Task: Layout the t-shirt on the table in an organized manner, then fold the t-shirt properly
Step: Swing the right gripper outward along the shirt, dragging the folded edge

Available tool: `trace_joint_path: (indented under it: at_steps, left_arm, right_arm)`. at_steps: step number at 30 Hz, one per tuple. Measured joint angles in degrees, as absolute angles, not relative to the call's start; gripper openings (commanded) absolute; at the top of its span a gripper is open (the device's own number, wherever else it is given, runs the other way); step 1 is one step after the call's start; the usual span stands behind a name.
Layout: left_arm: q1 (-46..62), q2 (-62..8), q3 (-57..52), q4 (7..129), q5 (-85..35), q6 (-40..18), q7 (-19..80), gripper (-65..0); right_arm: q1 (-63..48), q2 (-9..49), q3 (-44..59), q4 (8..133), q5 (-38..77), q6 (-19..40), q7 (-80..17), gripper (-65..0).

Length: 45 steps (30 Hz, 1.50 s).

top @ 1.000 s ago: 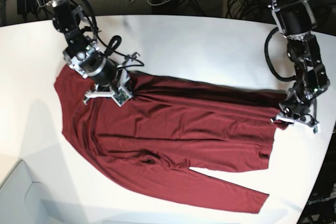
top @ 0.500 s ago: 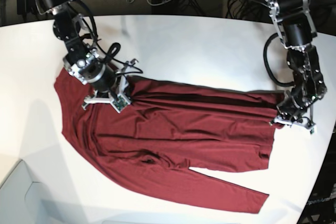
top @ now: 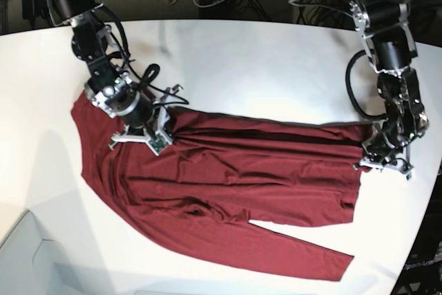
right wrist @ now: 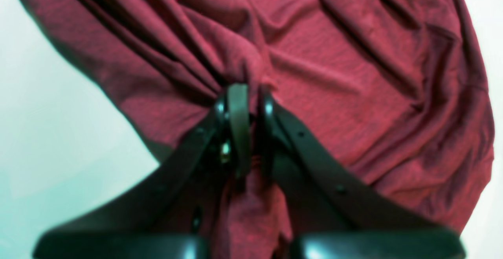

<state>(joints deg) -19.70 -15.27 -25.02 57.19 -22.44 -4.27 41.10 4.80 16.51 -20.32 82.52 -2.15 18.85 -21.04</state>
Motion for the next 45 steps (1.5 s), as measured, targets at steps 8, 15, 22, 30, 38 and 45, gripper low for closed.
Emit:
trace_joint_path:
  at_steps: [8, 15, 22, 30, 38, 45]
  left_arm:
    - [-19.38, -15.4, -25.08, 58.76, -22.26, -4.29, 41.06, -32.2]
    - [-16.21, -15.46, -25.39, 67.9, -23.09, -4.56, 40.88, -32.2]
    - [-9.63, -15.05, -25.39, 71.42, -22.92, -4.47, 41.25, -32.2]
    - [-8.08, -15.09, -25.39, 71.7, -22.92, -4.51, 40.84, -32.2]
    - [-8.38, -13.54, -25.32, 67.92, -22.5, -4.49, 39.05, -32.1]
    - [-8.6, -12.21, -25.02, 65.19, -22.57, -4.78, 33.39, -32.1]
  right_arm:
    - [4.16, 16.56, -19.97, 83.94, -2.26, 18.85, -21.56, -37.4]
    - [-0.19, 16.53, -15.49, 93.56, -2.35, 18.76, -21.69, -35.5]
    - [-7.53, 15.53, -10.28, 95.04, -2.17, 18.74, -21.41, -35.4]
    - [-10.7, 14.15, -7.92, 94.8, -2.15, 18.83, -21.23, -35.4]
    - [-10.52, 14.26, -7.88, 91.24, -2.17, 18.83, -21.45, -35.5]
    - [-10.39, 14.28, -7.88, 91.26, -2.17, 18.83, -21.26, -35.5]
